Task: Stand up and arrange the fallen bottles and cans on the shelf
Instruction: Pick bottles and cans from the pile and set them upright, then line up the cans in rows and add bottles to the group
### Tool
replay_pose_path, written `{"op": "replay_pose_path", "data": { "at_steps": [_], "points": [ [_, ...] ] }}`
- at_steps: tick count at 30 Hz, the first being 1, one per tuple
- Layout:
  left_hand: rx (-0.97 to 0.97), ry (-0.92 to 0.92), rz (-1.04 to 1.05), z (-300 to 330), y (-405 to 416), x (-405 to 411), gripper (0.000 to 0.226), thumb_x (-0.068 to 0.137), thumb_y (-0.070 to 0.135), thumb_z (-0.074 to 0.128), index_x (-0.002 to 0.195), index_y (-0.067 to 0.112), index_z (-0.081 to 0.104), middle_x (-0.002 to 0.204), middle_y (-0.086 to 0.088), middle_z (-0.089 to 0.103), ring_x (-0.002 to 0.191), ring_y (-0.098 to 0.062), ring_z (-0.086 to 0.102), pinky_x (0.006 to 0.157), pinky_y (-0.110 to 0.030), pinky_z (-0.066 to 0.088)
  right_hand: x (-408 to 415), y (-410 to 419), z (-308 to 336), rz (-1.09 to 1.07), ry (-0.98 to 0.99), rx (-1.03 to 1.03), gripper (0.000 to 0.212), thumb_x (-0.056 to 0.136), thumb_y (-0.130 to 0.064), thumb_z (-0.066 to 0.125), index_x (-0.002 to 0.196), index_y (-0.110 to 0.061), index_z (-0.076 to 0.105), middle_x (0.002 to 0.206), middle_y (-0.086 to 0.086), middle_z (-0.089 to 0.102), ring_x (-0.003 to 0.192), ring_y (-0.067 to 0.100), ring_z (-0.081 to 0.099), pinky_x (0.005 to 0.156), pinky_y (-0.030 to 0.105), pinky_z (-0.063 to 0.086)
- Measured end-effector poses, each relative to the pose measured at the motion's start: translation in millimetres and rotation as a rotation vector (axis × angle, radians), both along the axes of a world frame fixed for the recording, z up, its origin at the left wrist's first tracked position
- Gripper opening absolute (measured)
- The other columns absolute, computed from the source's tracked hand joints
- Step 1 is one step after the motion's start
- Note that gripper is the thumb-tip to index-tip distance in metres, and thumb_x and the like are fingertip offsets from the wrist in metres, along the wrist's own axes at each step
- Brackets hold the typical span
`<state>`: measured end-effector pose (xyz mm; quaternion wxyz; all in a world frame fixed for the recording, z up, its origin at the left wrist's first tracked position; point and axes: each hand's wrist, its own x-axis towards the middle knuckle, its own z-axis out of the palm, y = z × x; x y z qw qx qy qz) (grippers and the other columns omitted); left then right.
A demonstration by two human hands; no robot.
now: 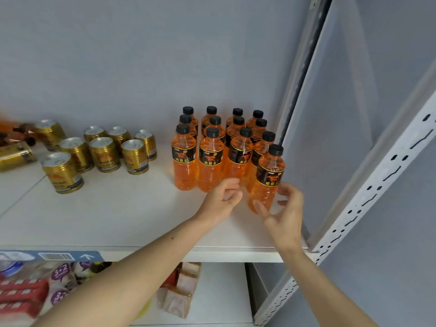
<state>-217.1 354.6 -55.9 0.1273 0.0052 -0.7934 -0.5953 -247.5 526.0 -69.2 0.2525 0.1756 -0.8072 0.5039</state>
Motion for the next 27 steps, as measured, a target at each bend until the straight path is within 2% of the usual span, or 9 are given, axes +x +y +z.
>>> {"op": "replay_pose_path", "data": {
  "at_steps": [3,6,9,12,16,20,24,27],
  "points": [
    [0.013,0.027,0.071,-1,-30,19,0.029,0.091,0.023,0.060,0.119,0.022,0.056,0.113,0.010,0.062,0.101,0.007,0.057,0.079,-0.001,0.041,22,-30,8,0.062,0.119,-0.060,0.055,0.073,-0.023,0.082,0.114,-0.017,0.045,0.107,-0.005,0.047,0.096,0.003,0.050,0.074,0.007,0.041],
    [0.004,0.030,0.154,0,-69,42,0.023,0.091,0.023,0.061,0.114,0.023,0.059,0.107,0.011,0.063,0.101,0.003,0.058,0.080,-0.004,0.042,39,-76,16,0.179,0.153,-0.069,0.044,0.078,-0.026,0.076,0.110,-0.020,0.046,0.106,-0.009,0.047,0.095,0.007,0.052,0.073,0.012,0.043],
    [-0.024,0.051,0.254,3,-117,73,0.019,0.091,0.020,0.061,0.110,0.019,0.062,0.105,0.009,0.065,0.097,0.003,0.058,0.083,-0.008,0.044,56,-130,20,0.284,0.140,-0.045,0.043,0.080,-0.023,0.076,0.109,-0.026,0.045,0.104,-0.009,0.049,0.092,0.010,0.054,0.070,0.024,0.047],
    [-0.034,0.065,0.349,6,-175,110,0.019,0.090,0.016,0.060,0.109,0.015,0.063,0.104,0.008,0.065,0.092,0.007,0.057,0.081,-0.006,0.042,75,-191,20,0.368,0.107,-0.039,0.041,0.081,-0.018,0.075,0.108,-0.026,0.046,0.102,-0.009,0.050,0.090,0.008,0.056,0.070,0.024,0.048],
    [-0.061,0.036,0.436,10,-258,165,0.018,0.090,0.017,0.061,0.108,0.019,0.062,0.102,0.011,0.064,0.094,0.002,0.058,0.081,-0.006,0.043,107,-282,22,0.440,0.080,-0.053,0.035,0.082,-0.015,0.072,0.109,-0.017,0.050,0.104,-0.006,0.051,0.089,0.005,0.058,0.070,0.021,0.048],
    [-0.155,0.017,0.491,18,-338,217,0.017,0.089,0.018,0.062,0.106,0.021,0.063,0.100,0.011,0.065,0.092,0.000,0.060,0.080,-0.007,0.043,145,-373,28,0.514,0.082,-0.081,0.033,0.083,-0.013,0.071,0.108,-0.020,0.050,0.100,-0.008,0.053,0.088,0.006,0.057,0.069,0.017,0.046],
    [-0.194,0.002,0.561,24,-413,258,0.021,0.089,0.016,0.062,0.109,0.012,0.064,0.102,0.004,0.067,0.093,-0.006,0.062,0.082,-0.010,0.045,175,-456,33,0.597,0.082,-0.074,0.031,0.086,-0.014,0.068,0.108,-0.023,0.048,0.100,0.003,0.055,0.084,0.018,0.058,0.070,0.028,0.050],
    [-0.213,-0.040,0.643,23,-461,275,0.023,0.089,0.020,0.062,0.111,0.014,0.062,0.106,0.004,0.065,0.096,-0.008,0.061,0.087,-0.020,0.047,187,-507,34,0.597,0.044,-0.002,0.029,0.087,-0.019,0.066,0.111,-0.019,0.050,0.105,0.001,0.056,0.088,0.009,0.056,0.071,0.032,0.051]
  ]
}}
